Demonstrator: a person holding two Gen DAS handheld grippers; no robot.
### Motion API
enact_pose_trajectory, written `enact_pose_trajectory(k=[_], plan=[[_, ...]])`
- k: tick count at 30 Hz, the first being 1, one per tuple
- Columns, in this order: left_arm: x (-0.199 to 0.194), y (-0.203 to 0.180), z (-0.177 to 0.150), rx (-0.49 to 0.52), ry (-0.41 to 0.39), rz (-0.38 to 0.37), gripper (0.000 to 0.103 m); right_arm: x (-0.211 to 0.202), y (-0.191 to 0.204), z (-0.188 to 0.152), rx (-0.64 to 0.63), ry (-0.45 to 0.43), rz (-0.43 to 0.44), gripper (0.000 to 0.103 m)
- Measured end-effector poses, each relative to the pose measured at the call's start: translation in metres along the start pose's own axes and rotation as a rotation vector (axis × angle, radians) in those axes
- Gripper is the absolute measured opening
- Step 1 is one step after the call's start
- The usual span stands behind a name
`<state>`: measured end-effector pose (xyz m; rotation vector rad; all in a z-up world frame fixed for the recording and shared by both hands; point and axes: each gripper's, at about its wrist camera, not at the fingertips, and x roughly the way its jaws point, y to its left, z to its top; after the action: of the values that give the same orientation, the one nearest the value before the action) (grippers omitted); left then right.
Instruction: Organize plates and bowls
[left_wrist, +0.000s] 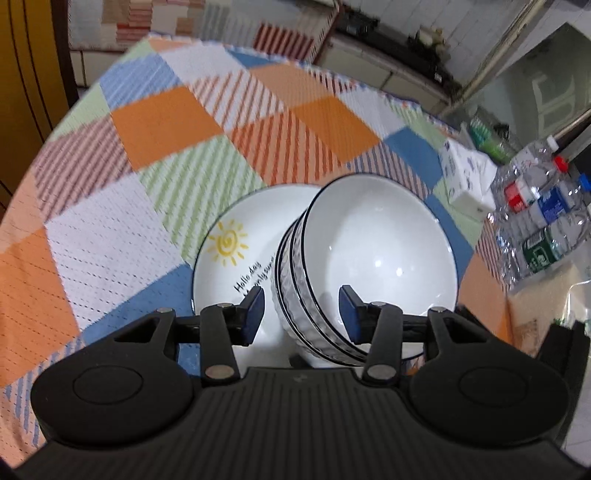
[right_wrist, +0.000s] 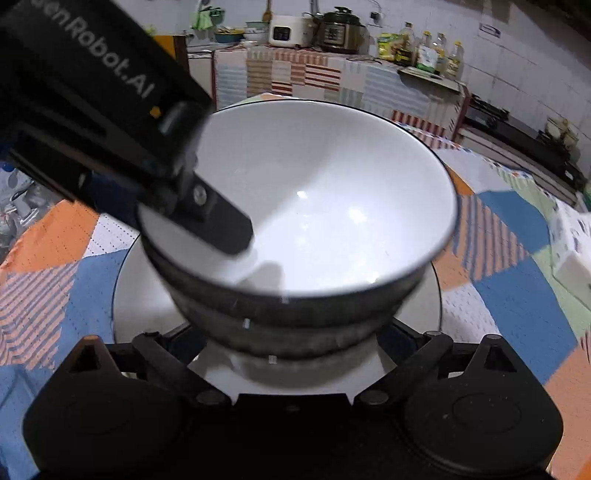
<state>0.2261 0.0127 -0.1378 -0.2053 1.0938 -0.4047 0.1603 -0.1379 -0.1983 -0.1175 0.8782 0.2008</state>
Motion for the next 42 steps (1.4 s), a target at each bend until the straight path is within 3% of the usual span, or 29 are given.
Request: enact_pose_trajectory(k=[13, 19, 28, 36, 42], plan=[[-0.071, -0.014, -0.033, 0.065, -0.132, 0.064, 0.045, -0.075, 0.004, -0.012, 0.051, -0.014, -0.049, 0.099], [-0.114, -0.036, -0.049, 0.148, -0.19, 0.092, 0.054, -0.122, 0.005, -0.007, 0.071, -0.065, -0.101, 0.099], [-0.153, -0.036, -0.071, 0.153, -0.212, 0.102, 0.06, -0.174, 0.005, -0.011, 0.154, -0.071, -0.163, 0.099], [-0.166, -0.025, -0.093, 0.168, -0.224, 0.161, 0.069, -0.193, 0.019, -0.017, 0.176, -0.067, -0.22, 0.099], [-0.173, -0.018, -0.101, 0.147, -0.225, 0.191, 0.07, -0.203, 0.032, -0.022, 0.186, -0.096, -0.285, 0.099]])
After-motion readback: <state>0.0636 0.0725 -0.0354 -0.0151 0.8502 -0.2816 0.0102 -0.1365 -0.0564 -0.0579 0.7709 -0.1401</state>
